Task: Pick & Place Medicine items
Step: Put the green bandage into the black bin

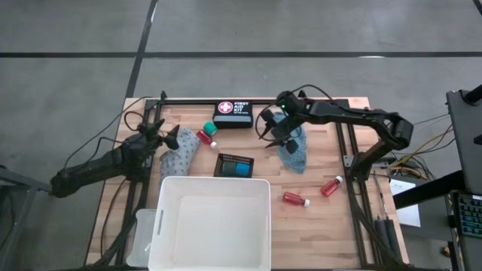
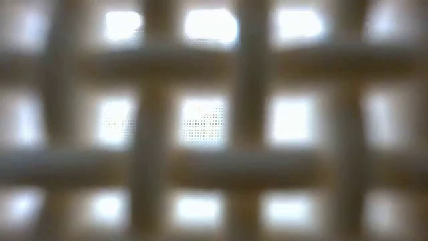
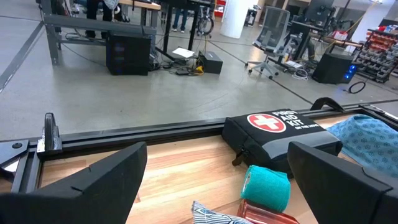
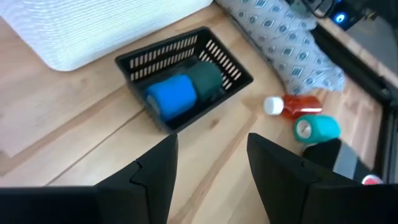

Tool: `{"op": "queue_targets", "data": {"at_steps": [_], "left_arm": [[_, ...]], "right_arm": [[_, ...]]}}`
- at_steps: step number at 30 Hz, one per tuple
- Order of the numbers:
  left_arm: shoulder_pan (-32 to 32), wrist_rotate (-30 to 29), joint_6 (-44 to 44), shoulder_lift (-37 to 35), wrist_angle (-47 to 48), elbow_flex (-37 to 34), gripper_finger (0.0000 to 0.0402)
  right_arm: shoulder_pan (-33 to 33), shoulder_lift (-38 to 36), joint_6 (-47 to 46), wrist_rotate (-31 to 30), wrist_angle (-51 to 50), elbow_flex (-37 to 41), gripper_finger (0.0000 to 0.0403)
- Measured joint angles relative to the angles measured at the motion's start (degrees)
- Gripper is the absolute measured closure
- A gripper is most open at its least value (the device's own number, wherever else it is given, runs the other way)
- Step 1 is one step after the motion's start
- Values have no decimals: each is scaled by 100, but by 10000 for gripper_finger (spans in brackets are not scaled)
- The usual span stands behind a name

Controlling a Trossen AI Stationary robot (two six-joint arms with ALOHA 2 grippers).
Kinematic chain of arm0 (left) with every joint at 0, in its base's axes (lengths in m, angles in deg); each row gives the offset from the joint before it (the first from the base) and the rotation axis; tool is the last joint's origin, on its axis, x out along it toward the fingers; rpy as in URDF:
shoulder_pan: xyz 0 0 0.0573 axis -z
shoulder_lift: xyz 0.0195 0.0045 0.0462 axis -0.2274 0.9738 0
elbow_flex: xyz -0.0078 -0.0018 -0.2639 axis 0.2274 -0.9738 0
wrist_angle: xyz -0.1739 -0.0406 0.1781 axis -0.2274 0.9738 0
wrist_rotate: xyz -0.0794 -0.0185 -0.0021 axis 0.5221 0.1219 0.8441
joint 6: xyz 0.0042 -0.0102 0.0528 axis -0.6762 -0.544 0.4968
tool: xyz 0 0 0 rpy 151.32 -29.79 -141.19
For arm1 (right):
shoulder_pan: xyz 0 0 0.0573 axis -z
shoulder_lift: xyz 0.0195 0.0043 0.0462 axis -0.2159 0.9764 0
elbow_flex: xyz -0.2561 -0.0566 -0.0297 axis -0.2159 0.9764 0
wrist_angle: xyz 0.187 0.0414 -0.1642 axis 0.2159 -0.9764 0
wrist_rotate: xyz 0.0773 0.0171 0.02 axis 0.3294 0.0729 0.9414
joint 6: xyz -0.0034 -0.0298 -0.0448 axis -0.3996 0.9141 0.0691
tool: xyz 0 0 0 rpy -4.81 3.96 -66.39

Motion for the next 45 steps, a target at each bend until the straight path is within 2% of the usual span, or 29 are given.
{"op": "queue_targets", "data": {"at_steps": [16, 24, 37, 40, 45], "left_arm": [[0, 0, 0, 0, 0, 0, 9], [-1, 0, 0, 0, 0, -2, 9], [-1, 0, 0, 0, 0, -1, 9], [0, 0, 0, 0, 0, 0, 9], [-2, -2, -2, 0, 0, -2, 9]], "right_arm": [[202, -183, -18, -13, -647, 10, 248], [420, -447, -826, 171, -826, 13, 259], [915, -869, -1185, 204, -804, -129, 266], [1168, -934, -1407, 723, -794, -236, 271], [1973, -994, -1642, 2758, -719, -392, 278]]}}
